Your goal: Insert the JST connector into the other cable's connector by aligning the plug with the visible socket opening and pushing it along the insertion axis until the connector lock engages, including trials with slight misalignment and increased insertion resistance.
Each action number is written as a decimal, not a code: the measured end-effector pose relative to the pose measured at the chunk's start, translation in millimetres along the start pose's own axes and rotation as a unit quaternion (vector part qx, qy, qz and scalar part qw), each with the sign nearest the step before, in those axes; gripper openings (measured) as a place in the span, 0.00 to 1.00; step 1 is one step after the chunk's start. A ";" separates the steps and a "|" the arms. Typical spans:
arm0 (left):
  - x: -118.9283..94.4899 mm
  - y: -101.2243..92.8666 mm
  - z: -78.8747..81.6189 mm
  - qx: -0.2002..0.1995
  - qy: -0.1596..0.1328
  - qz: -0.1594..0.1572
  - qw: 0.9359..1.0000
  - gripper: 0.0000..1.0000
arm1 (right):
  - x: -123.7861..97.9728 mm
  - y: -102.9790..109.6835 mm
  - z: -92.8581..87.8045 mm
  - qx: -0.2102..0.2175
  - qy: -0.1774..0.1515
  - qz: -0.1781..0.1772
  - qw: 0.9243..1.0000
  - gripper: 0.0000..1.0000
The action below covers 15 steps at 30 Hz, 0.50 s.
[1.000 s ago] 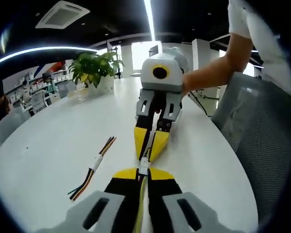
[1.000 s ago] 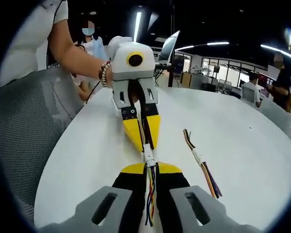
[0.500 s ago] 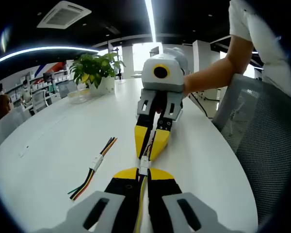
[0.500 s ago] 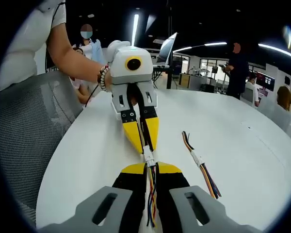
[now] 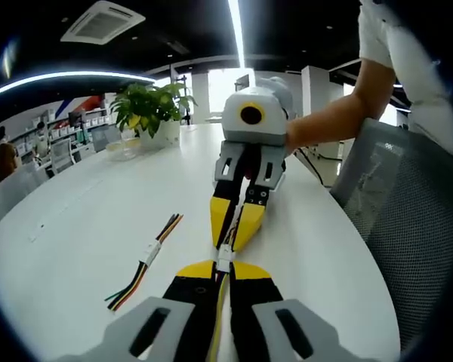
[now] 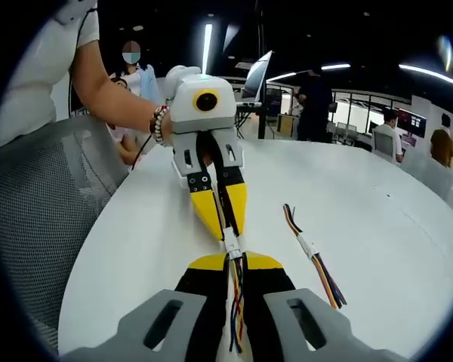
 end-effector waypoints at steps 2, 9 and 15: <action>-0.2 0.1 0.1 0.000 0.000 0.001 1.000 0.00 | -0.1 0.1 -0.2 0.000 0.000 -0.001 1.000 0.03; -0.6 0.5 -0.3 -0.002 -0.001 0.000 1.000 0.00 | -0.2 0.2 0.2 -0.002 -0.001 -0.001 1.000 0.03; -0.3 5.9 2.0 0.000 0.000 0.000 1.000 0.00 | -1.2 -3.4 2.9 -0.007 -0.008 -0.006 1.000 0.03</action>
Point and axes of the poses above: the point that each gripper's makers call its tool centre point, and the gripper's own axes: x roughly forward along the fingers, y roughly to its left, z roughly out of its top, the point moved 1 cm from there along -x, roughly backward along the fingers, and after that the axes turned 10 degrees about x, right-handed, at the moved point
